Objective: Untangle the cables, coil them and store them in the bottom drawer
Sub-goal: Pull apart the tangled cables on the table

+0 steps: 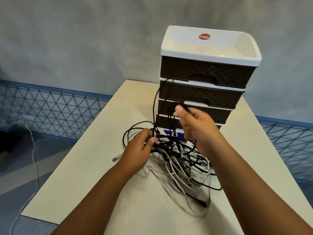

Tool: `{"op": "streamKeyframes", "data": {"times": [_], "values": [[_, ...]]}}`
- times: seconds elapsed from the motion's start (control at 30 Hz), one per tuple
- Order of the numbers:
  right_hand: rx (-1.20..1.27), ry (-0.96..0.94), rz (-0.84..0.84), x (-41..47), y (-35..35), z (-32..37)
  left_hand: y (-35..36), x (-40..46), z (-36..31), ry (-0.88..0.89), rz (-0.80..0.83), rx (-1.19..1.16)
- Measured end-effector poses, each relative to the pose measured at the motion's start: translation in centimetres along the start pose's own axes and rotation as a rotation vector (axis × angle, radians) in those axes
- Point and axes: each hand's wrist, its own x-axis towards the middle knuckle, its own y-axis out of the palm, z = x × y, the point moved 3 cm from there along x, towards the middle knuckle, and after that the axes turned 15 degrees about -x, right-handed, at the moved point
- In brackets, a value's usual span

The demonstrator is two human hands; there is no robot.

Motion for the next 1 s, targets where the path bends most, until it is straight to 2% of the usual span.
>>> {"op": "streamKeyframes", "data": {"times": [0.1,0.23,0.37,0.47,0.53,0.63,0.73,0.9,1.0], "values": [[-0.147,0.026,0.086,-0.6,1.3,-2.3,0.0,0.3,0.1,-0.011,-0.061,-0.048],[-0.268,0.033,0.039,-0.3,3.1,-4.6,-0.1,0.8,-0.7,0.021,-0.167,-0.107],[-0.397,0.009,0.062,-0.1,4.7,-5.6,-0.4,1.1,-3.6,0.136,-0.245,-0.072],[-0.357,-0.009,0.013,0.1,4.9,-5.5,-0.8,1.4,-5.1,0.163,-0.234,-0.105],[-0.325,-0.043,-0.020,0.3,4.6,-5.0,-1.0,1.4,-5.0,0.115,-0.208,-0.249],[-0.254,-0.098,0.038,0.6,4.5,-4.0,-0.9,1.3,-4.9,0.050,-0.182,-0.425],[-0.216,-0.108,0.082,0.8,4.7,-3.5,-1.1,1.6,-4.9,0.054,-0.203,-0.500],[-0.169,-0.094,-0.023,1.3,4.5,-3.5,-2.1,1.9,-4.0,0.046,-0.221,-0.490],[-0.079,-0.066,-0.026,1.5,4.1,-3.3,-2.0,2.0,-2.1,0.000,-0.038,-0.235]]}}
